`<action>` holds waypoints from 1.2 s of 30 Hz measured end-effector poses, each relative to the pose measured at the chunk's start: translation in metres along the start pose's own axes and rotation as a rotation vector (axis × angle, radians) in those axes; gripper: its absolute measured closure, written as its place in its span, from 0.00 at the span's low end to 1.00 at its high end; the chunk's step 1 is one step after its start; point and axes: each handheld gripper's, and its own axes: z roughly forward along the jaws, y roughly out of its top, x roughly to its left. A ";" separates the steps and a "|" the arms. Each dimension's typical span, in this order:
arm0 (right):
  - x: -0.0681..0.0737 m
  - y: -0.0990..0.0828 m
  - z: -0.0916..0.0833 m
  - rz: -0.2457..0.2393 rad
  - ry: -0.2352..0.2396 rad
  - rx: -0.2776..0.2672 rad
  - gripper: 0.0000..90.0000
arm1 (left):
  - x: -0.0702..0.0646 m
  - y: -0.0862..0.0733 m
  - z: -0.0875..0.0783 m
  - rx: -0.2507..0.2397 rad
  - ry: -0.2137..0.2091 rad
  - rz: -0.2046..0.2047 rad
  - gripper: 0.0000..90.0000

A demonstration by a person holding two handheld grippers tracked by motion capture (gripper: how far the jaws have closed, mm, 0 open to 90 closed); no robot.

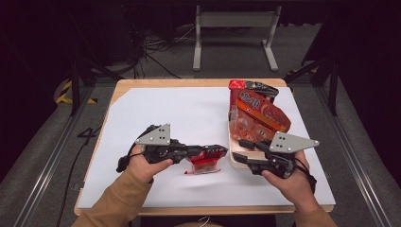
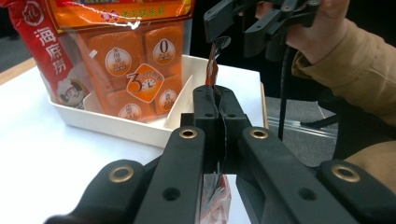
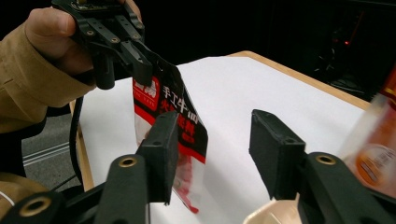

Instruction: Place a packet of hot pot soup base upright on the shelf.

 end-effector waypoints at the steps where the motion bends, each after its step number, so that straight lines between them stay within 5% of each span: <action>1: 0.000 0.000 0.000 0.000 0.000 0.000 0.56 | 0.000 0.000 0.000 0.000 0.000 0.000 1.00; 15: -0.025 -0.022 -0.052 0.063 -0.194 0.007 0.43 | 0.008 0.016 0.012 -0.027 -0.027 0.006 1.00; 28: -0.059 -0.044 -0.076 0.119 -0.337 0.048 0.40 | 0.015 0.044 0.020 -0.051 -0.019 0.014 1.00; 36: -0.075 -0.057 -0.078 0.138 -0.364 0.124 0.45 | 0.016 0.060 0.024 -0.063 -0.018 0.018 1.00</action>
